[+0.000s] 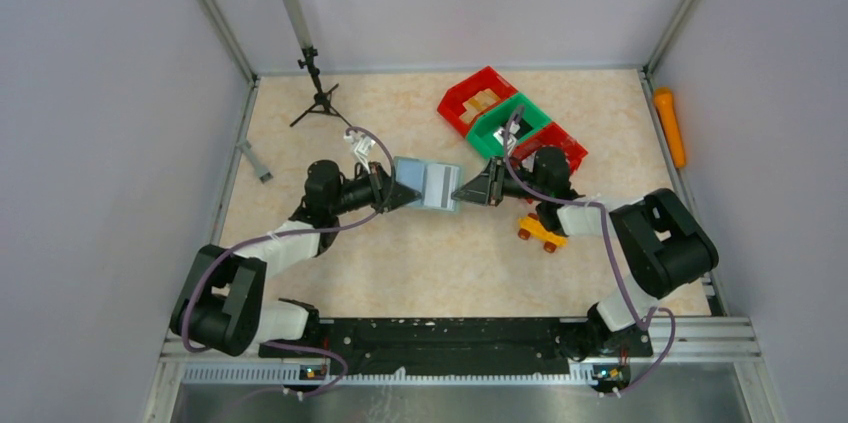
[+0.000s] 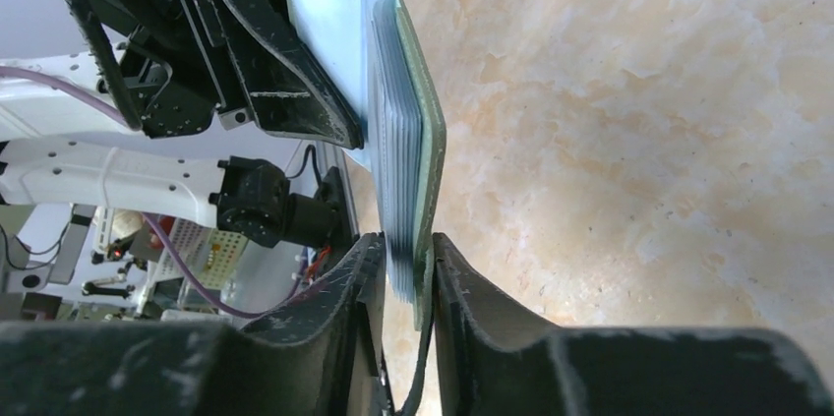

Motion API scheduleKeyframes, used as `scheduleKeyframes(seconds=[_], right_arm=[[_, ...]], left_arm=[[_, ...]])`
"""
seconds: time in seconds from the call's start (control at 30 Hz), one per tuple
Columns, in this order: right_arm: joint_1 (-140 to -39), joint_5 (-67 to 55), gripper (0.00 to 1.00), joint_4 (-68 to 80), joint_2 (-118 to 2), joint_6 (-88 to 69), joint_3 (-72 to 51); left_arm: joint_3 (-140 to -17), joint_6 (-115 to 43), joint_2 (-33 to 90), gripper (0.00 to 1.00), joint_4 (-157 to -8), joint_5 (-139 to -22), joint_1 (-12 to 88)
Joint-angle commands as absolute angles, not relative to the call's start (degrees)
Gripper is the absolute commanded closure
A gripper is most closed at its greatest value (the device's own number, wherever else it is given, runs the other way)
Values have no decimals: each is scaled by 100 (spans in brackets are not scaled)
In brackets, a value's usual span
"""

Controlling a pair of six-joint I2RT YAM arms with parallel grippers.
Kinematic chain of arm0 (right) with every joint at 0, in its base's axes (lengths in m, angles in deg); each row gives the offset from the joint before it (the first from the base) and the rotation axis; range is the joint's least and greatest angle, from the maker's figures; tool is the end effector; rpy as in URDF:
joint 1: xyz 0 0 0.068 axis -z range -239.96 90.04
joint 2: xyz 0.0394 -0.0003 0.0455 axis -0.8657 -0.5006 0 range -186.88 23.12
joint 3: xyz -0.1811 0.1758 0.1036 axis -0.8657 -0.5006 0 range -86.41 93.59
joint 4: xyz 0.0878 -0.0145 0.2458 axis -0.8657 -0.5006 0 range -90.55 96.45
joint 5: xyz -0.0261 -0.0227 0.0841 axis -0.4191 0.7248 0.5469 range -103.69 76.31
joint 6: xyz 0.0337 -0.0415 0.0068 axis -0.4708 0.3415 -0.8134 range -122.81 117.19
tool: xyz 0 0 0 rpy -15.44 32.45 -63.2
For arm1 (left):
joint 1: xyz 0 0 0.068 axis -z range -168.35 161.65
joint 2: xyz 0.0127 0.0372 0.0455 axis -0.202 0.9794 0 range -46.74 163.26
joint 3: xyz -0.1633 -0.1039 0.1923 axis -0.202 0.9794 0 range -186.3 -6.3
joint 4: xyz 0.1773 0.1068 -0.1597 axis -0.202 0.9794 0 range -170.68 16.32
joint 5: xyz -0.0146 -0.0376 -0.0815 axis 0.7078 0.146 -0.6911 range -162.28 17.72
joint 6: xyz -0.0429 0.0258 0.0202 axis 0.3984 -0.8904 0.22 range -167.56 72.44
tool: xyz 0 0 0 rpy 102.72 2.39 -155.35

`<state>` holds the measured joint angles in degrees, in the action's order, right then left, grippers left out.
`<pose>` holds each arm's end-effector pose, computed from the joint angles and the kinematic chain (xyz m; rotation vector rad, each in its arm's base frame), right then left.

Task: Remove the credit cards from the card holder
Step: Open the card holder at the center of the board.

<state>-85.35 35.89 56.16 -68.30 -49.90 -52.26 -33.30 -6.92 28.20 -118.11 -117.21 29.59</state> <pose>0.2645 0.1555 0.1910 -0.3799 1.9221 1.6171 0.2373 -0.1033 0.2086 0.2555 1.9093 -1.3981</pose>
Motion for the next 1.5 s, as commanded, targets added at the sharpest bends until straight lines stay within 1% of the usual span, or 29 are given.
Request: scheduleKeyframes(seconds=[0.0,0.1,0.17,0.37,0.53,0.63,0.9,1.03,1.1,1.17,1.23,1.37,1.47], right_arm=[[-8581,3645,81,5877,-6636,-4882,-5141],[-8580,3698,95,6060,-6628,-4960,-5180],[-8581,3742,100,6260,-6610,-5050,-5219],[-8602,3833,100,6582,-6632,-5209,-5271],[-8688,3823,100,6473,-6670,-5141,-5210],[-8718,3745,100,6154,-6655,-4957,-5134],[-8875,3332,100,4994,-6514,-4257,-4897],[-8890,3204,100,4802,-6534,-4183,-4864],[-8890,3153,97,4698,-6547,-4142,-4845],[-8890,3098,90,4611,-6556,-4110,-4815],[-8891,3052,80,4492,-6572,-4063,-4787],[-8888,3064,64,4447,-6612,-4050,-4761],[-8891,3113,58,4503,-6656,-4097,-4756]], left_arm=[[-3369,-657,2797,99,-12277,-11829,2932],[-3412,-754,2779,100,-12029,-11661,2931],[-3451,-823,2805,100,-11862,-11609,2932],[-3534,-794,3019,100,-11878,-11730,2941],[-3571,-492,3335,100,-12320,-12045,2948],[-3584,-436,3420,100,-12422,-12116,2978],[-3823,-899,3388,100,-11798,-11942,3278],[-3972,-1288,3298,100,-11275,-11694,3481],[-4001,-1424,3238,100,-11127,-11595,3570],[-4021,-1548,3180,100,-11021,-11490,3641],[-4078,-1669,3171,100,-10816,-11384,3707],[-4227,-1889,3219,100,-10338,-11027,3790],[-4290,-1901,3288,100,-10261,-10982,3798]])
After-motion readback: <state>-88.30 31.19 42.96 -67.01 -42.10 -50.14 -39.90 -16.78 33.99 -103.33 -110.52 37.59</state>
